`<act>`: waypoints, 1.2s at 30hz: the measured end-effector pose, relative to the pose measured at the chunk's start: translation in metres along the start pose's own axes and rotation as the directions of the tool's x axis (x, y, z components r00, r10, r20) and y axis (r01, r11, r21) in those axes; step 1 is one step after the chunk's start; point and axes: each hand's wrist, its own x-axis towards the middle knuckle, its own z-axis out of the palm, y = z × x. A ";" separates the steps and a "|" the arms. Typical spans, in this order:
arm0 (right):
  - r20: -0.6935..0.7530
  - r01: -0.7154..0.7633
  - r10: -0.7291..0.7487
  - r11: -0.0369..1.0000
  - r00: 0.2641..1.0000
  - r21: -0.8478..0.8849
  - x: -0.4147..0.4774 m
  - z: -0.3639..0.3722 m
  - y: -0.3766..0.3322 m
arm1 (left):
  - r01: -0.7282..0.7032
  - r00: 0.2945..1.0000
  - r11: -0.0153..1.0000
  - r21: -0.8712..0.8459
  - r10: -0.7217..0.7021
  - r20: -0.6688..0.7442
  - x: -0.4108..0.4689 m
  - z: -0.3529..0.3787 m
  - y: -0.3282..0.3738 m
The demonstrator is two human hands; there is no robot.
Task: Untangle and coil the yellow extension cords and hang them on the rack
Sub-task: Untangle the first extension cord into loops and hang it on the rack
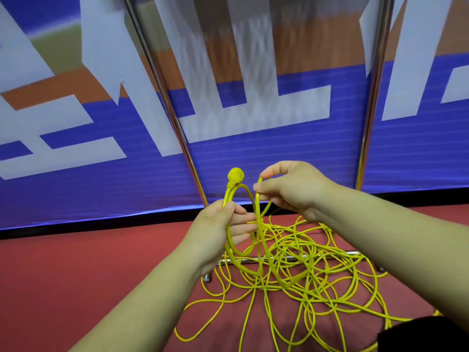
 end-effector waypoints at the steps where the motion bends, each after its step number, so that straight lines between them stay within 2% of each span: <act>1: -0.008 -0.011 0.011 1.000 1.000 0.021 0.001 0.001 0.000 | 0.007 1.000 1.000 -0.026 -0.007 0.007 0.000 0.002 0.000; 6: -0.003 -0.067 0.068 0.991 0.998 0.115 0.003 0.005 0.002 | 0.021 0.998 0.999 -0.046 -0.019 0.061 -0.001 0.008 0.001; 8: 0.028 -0.072 0.070 0.995 0.997 0.072 0.004 0.003 0.000 | 0.009 0.999 1.000 -0.026 -0.007 0.053 -0.001 0.007 0.002; 9: 0.037 -0.048 0.048 0.999 0.998 0.000 0.005 0.000 -0.001 | -0.008 0.999 1.000 -0.016 0.009 0.040 -0.001 0.006 0.003; 11: 0.012 0.104 -0.104 0.962 0.994 -0.252 0.009 -0.012 -0.001 | -0.062 0.998 0.998 -0.003 0.063 0.010 0.001 0.002 0.006; 13: 0.000 0.255 -0.298 0.819 0.955 -0.514 0.015 -0.027 -0.001 | -0.099 0.995 0.994 -0.045 0.099 -0.008 0.002 -0.004 0.012; 15: 0.037 0.304 -0.351 0.747 0.936 -0.591 0.021 -0.035 0.004 | -0.079 0.996 0.990 -0.121 0.082 0.019 -0.001 -0.012 0.021; 20: 0.212 0.271 -0.195 0.859 0.958 -0.435 0.023 -0.027 0.013 | 0.007 0.974 0.961 -0.277 0.056 0.218 -0.008 -0.032 0.039; 23: 0.276 0.245 -0.136 0.878 0.952 -0.411 0.020 -0.022 0.015 | 0.003 0.964 0.952 -0.306 0.079 0.255 -0.012 -0.041 0.044; 26: 0.321 0.196 -0.090 0.928 0.943 -0.316 0.020 -0.017 0.018 | -0.012 0.956 0.946 -0.324 0.106 0.274 -0.015 -0.047 0.046; 29: 0.361 0.206 -0.089 0.932 0.928 -0.299 0.015 -0.012 0.014 | -0.048 0.979 0.938 -0.343 0.112 0.171 -0.014 -0.048 0.046; 31: 0.348 0.178 -0.098 0.962 0.932 -0.207 0.015 -0.011 0.012 | -0.103 0.991 0.949 -0.297 0.124 0.053 -0.011 -0.049 0.042; 34: 0.359 0.016 -0.004 0.999 0.933 -0.030 0.012 -0.008 0.011 | -0.187 0.978 0.979 -0.080 0.178 -0.112 -0.003 -0.051 0.032; 36: 0.341 0.051 -0.019 0.995 0.940 -0.084 0.011 -0.006 0.010 | -0.200 0.962 0.976 0.082 0.212 -0.173 0.000 -0.052 0.028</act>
